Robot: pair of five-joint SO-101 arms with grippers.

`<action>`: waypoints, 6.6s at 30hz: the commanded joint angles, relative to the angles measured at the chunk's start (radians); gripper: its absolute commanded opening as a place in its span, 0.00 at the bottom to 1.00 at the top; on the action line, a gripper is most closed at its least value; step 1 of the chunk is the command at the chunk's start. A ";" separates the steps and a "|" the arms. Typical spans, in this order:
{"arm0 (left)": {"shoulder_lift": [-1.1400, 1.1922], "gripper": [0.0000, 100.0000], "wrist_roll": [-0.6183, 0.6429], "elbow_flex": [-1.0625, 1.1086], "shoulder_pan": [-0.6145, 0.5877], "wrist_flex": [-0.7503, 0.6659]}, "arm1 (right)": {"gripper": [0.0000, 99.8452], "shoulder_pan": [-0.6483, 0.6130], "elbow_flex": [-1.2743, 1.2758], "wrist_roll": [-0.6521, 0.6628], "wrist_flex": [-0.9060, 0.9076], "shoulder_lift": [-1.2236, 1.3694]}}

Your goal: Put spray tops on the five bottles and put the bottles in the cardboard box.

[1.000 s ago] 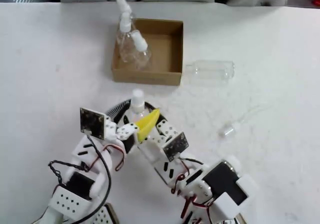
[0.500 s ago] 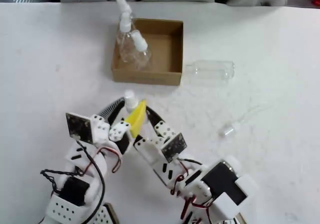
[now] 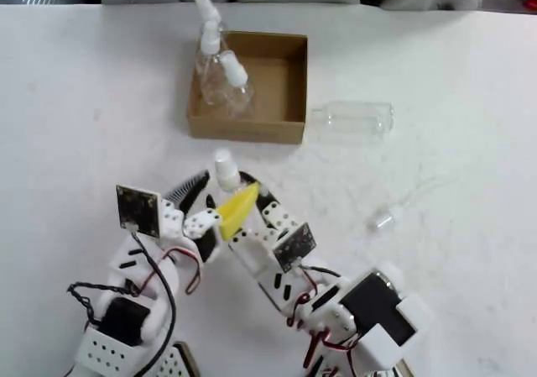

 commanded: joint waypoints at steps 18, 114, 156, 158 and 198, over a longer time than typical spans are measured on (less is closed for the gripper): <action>-0.010 0.30 0.011 -0.216 0.018 0.226 | 0.02 0.010 -0.038 -0.003 0.065 -0.008; -0.007 0.02 -0.269 0.026 -0.423 0.103 | 0.02 0.499 -1.806 -0.011 0.713 0.834; -0.007 0.02 -0.269 0.026 -0.423 0.103 | 0.02 0.506 -2.366 -0.011 0.865 1.216; -0.007 0.02 -0.269 0.026 -0.423 0.103 | 0.02 0.503 -2.366 -0.011 0.865 1.216; -0.007 0.02 -0.267 0.026 -0.423 0.103 | 0.14 0.499 -2.366 -0.012 1.043 1.211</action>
